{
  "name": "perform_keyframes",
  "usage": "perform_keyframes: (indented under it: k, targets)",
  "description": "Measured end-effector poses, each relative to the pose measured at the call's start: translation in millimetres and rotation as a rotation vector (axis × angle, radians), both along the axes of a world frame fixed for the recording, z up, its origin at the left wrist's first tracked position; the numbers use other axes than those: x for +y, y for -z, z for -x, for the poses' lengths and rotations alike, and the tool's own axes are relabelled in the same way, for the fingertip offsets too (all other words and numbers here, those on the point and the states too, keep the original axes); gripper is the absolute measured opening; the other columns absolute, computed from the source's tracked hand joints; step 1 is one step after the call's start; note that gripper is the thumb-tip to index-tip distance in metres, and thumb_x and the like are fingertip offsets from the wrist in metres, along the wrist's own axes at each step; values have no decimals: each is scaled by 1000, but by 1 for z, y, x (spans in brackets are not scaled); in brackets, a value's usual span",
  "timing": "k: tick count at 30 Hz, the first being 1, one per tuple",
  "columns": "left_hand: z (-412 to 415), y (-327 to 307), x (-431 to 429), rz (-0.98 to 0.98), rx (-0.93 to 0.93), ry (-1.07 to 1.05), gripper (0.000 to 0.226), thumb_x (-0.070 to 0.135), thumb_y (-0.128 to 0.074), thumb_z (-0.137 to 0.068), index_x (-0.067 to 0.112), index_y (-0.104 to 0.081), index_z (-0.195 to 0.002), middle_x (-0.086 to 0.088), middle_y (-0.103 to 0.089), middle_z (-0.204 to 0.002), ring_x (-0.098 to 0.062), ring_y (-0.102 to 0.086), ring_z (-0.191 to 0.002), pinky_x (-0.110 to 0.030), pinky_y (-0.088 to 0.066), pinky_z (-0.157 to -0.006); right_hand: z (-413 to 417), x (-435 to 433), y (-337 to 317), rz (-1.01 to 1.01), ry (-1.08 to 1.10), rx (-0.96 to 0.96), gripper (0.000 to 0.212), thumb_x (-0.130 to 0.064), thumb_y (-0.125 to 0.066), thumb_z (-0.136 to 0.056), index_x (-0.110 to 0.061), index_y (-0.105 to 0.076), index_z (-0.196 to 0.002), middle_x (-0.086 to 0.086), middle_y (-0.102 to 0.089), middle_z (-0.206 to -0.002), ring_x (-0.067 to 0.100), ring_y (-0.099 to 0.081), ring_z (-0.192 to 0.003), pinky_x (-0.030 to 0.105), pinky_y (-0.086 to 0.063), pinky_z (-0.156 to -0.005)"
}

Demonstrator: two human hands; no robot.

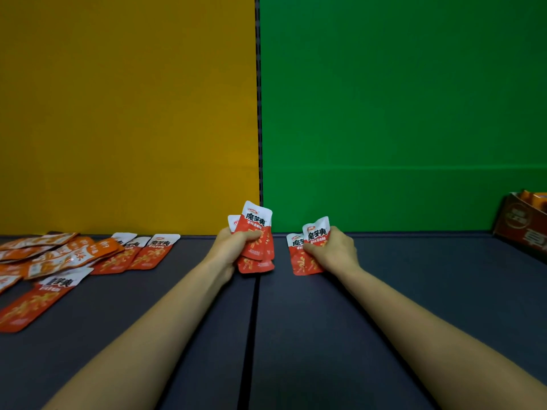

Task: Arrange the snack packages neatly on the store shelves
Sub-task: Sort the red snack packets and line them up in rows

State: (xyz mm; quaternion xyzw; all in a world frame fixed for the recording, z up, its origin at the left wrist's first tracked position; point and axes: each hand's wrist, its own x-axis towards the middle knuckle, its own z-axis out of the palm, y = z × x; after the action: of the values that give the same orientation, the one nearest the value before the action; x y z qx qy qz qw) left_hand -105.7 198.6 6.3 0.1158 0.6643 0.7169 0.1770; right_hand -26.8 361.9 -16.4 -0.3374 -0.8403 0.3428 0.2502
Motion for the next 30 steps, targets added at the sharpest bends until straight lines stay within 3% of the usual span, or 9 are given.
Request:
perform_keyframes:
  k: [9,13,15,18,20,23,30]
  targets:
    - [0,2,-4,-5,4,-9,22,8,-63,-85,12,-57,-106,-5,-67,-86,-20,-64,-74,-31,-53,-66,-5,0,-1,-14,-36,-14,46,-34,-68,-80,-5,-58,-114,14,-61,-119,31,-55,-112,34,-43,-91]
    - [-5,0,-7,-19,-3,4,21,8,-63,-85,12,-56,-105,-6,-66,-86,-20,-63,-73,-31,-52,-63,-11,18,-10,187,-39,85,37,-32,-62,-85,-5,-62,-110,15,-66,-114,32,-61,-106,42,-49,-93]
    - [-8,-2,-8,-27,-2,11,15,7,-62,-86,13,-57,-98,-5,-66,-84,-19,-63,-72,-31,-51,-60,-19,33,-13,242,-53,80,31,-31,-60,-87,-4,-64,-102,16,-68,-110,33,-64,-101,43,-50,-92]
    - [-11,-3,-7,-41,-3,22,10,7,-62,-86,15,-57,-89,-5,-67,-83,-19,-64,-70,-31,-52,-60,-32,47,-12,224,-86,-6,16,-25,-57,-89,-12,-57,-81,13,-65,-103,27,-62,-93,34,-47,-82]
    - [-14,-2,-5,-43,-2,39,10,7,-63,-86,15,-58,-90,-5,-67,-84,-19,-64,-71,-31,-53,-62,-34,51,-9,176,-97,-53,14,-24,-57,-89,-10,-56,-92,14,-62,-109,26,-59,-96,32,-43,-79]
    - [-20,0,-1,-28,12,79,11,9,-64,-85,14,-59,-93,-5,-69,-85,-17,-66,-69,-28,-55,-58,-29,48,-7,82,-78,-115,40,-30,-58,-88,-5,-52,-118,15,-58,-122,31,-55,-113,37,-44,-91]
    - [-34,0,10,-34,3,145,12,10,-67,-84,16,-58,-89,-4,-70,-82,-10,-67,-56,-25,-57,-57,-18,43,-2,-142,-24,-213,52,-42,-55,-88,-5,-45,-123,13,-55,-128,32,-52,-119,37,-39,-96]
